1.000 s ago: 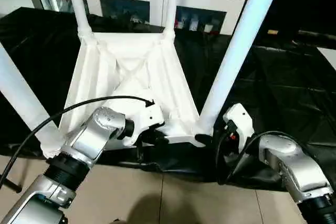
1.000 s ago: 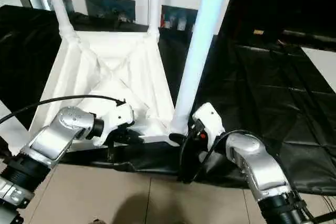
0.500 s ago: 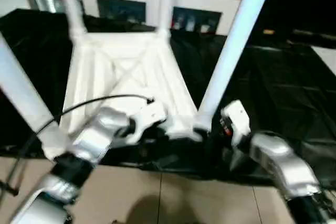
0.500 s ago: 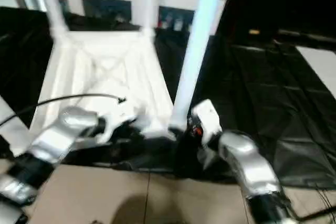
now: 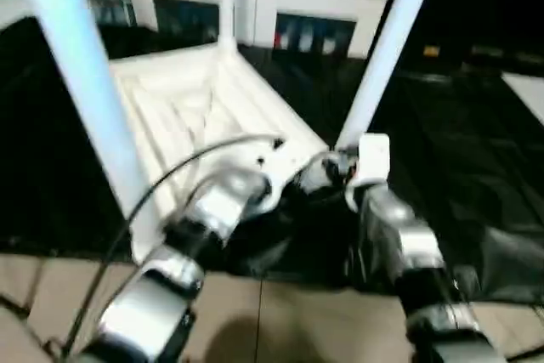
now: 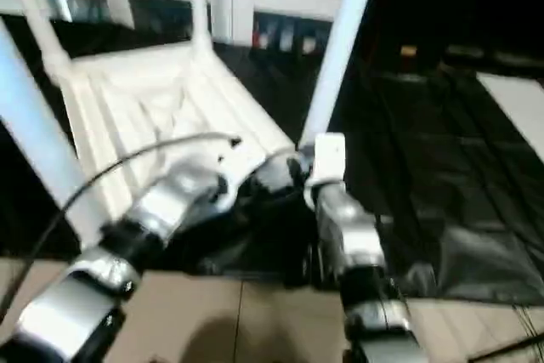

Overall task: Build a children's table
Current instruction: Rotate leg to tighten

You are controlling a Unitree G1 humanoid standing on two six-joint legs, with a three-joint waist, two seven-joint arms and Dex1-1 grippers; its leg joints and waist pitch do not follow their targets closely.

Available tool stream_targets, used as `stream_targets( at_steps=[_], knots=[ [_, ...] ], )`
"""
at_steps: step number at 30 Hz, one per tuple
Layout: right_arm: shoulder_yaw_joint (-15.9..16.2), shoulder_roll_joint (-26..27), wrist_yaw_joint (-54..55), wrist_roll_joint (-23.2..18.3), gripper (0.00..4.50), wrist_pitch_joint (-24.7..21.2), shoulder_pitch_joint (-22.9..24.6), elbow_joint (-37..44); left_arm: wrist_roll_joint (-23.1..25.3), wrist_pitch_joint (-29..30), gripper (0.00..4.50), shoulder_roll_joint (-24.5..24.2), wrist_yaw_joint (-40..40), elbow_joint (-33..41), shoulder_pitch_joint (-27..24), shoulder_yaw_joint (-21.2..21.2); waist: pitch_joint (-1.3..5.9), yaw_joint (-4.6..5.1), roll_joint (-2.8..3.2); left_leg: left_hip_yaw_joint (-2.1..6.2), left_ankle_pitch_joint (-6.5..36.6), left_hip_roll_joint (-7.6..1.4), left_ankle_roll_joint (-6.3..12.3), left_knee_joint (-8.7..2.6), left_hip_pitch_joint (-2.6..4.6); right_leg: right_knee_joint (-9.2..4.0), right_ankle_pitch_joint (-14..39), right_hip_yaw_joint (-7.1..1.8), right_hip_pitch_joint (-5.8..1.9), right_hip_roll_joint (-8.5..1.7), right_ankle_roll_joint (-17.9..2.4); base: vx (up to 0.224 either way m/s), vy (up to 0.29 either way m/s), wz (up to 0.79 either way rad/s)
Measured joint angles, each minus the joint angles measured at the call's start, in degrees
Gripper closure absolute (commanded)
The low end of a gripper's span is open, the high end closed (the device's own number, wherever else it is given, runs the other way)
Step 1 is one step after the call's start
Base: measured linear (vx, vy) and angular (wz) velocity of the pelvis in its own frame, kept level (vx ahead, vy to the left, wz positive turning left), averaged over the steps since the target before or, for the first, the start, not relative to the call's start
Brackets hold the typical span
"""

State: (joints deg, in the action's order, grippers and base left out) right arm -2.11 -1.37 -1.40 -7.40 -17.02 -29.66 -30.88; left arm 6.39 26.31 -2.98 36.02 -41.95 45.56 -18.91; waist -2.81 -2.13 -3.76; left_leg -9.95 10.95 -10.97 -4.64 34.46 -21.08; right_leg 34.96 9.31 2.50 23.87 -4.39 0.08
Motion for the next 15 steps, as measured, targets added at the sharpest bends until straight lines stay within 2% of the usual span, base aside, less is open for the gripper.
stream_targets(
  at_steps=[2, 3, 5, 6, 8, 12, 15],
  knots=[
    [0.01, 0.06, -0.03, 0.98, 1.82, 0.36, -0.23, -0.57, 0.01, -0.68, 4.50, 0.27, -0.10, -1.08, 0.35, 0.20, 0.06, -0.07, 0.11, -0.01, 0.00, 0.01, 0.01, 0.00, 0.01, -0.01, 0.01, -0.01, -0.02, 0.00, 0.01, 0.000, 0.000, 0.00],
    [-0.01, 0.06, -0.09, 0.97, 1.12, 0.63, -0.08, -0.53, 0.05, -1.12, 4.50, 0.20, -0.09, -1.20, 0.34, 0.17, 0.07, -0.12, 0.12, -0.01, 0.00, 0.01, 0.01, 0.00, 0.02, -0.01, 0.01, -0.01, -0.02, -0.01, 0.01, 0.000, 0.000, 0.00],
    [0.35, 0.75, -1.31, 0.77, 1.05, 0.92, 0.92, 0.58, 0.30, -2.18, 4.50, -0.42, -0.87, -1.59, 0.33, 0.15, 0.06, 0.06, 0.13, -0.01, 0.00, -0.01, 0.00, -0.02, 0.04, 0.01, 0.00, 0.00, -0.02, 0.00, 0.01, 0.000, 0.000, 0.00],
    [1.00, 1.42, -2.64, 0.51, 0.91, 0.91, 1.73, 1.70, 0.49, -2.78, 4.50, -1.05, -1.56, -1.71, 0.32, 0.27, 0.05, 0.50, 0.14, -0.01, 0.00, -0.01, 0.00, -0.04, -0.01, 0.00, -0.01, 0.01, 0.04, 0.01, 0.03, 0.000, 0.000, 0.00],
    [3.05, 1.31, -5.37, -0.14, 0.69, 0.63, 3.93, 4.24, 0.57, -3.88, 4.50, -2.18, -0.80, -1.42, -0.04, 0.32, 0.01, 0.67, 0.17, 0.09, 0.00, -0.02, 0.00, -0.09, -0.07, -0.04, 0.13, 0.13, 0.10, 0.02, 0.30, 0.000, 0.000, 0.00],
    [5.35, -4.50, -13.75, -2.25, 0.34, -2.90, 8.35, 12.23, 0.23, -4.45, 4.50, -5.93, 5.74, 4.05, -2.93, -0.19, -0.19, 0.14, 0.53, 0.09, 0.00, -0.03, -0.01, -0.18, 0.05, -0.02, 0.08, 0.11, 0.12, 0.03, 0.22, 0.000, 0.000, 0.00],
    [5.45, -10.38, -20.91, -4.19, 0.15, -5.81, 11.09, 18.62, -0.11, -7.73, 4.50, -10.73, 12.23, 7.65, -5.43, -1.36, -0.22, -0.18, 0.67, 0.08, 0.00, -0.04, -0.01, -0.25, 0.05, -0.02, 0.01, 0.12, 0.12, 0.03, 0.09, 0.000, 0.000, 0.00]
  ],
)
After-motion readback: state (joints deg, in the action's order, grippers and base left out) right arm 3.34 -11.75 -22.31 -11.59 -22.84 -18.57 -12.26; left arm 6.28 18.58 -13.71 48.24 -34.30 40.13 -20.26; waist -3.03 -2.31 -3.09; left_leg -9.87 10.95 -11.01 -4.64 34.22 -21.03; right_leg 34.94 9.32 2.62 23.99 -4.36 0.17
